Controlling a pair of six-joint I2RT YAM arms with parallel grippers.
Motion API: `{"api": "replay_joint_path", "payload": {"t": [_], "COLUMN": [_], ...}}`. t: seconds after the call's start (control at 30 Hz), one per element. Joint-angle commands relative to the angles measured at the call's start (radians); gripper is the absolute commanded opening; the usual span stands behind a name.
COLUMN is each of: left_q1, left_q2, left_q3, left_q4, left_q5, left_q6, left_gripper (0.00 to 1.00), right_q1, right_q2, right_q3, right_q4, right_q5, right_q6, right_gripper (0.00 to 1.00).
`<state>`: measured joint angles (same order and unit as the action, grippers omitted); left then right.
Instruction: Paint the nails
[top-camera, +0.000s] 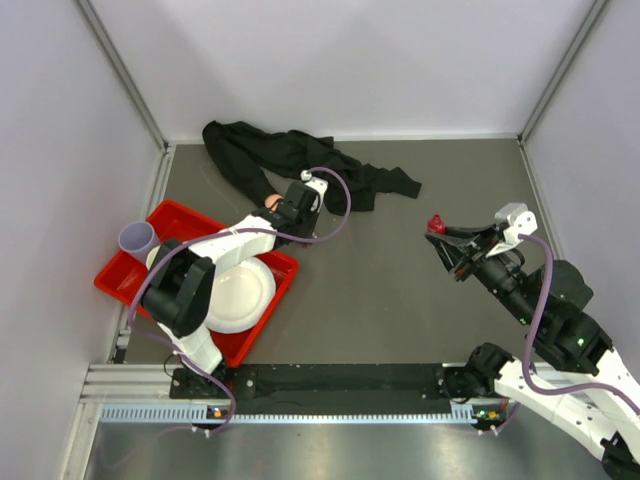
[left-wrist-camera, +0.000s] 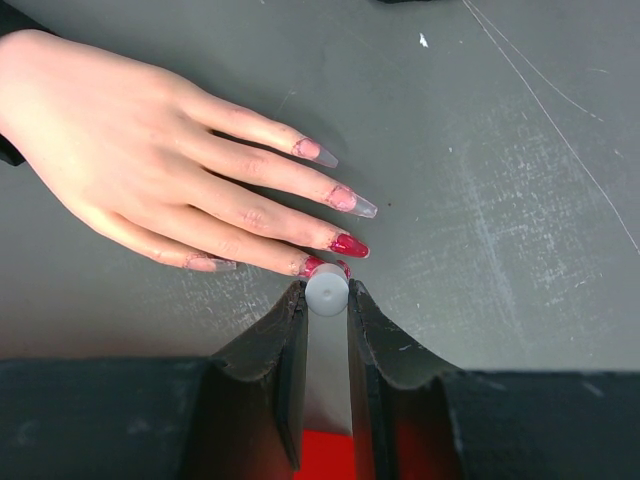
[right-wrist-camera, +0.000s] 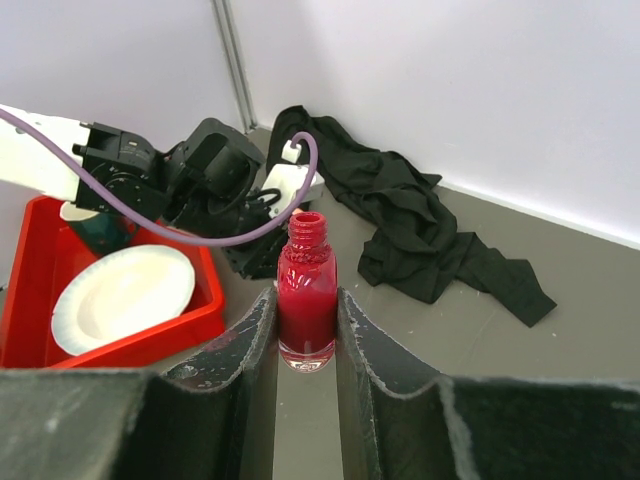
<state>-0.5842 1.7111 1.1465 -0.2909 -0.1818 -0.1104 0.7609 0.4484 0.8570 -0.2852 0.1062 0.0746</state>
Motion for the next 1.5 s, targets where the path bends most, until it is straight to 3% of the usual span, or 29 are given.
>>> {"api": "replay_joint_path", "payload": {"t": [0.0, 1.47], "left_q1": [-0.003, -0.003], "left_q2": [0.013, -0.03], "left_q3": [0.036, 0.045], "left_q4": [0.044, 0.001], "left_q5": [0.004, -0.05], "left_q6": [-0.012, -0.002], "left_gripper": [0.0, 0.0], "right_q1": [-0.006, -0.006], "right_q2": [0.007, 0.01], "right_q3": [0.005, 0.005], "right_q4": [0.023, 0.024], "right_q5": [-0.008, -0.016], "right_q6": [0.01, 0.011], "right_gripper": [0.0, 0.0]}}
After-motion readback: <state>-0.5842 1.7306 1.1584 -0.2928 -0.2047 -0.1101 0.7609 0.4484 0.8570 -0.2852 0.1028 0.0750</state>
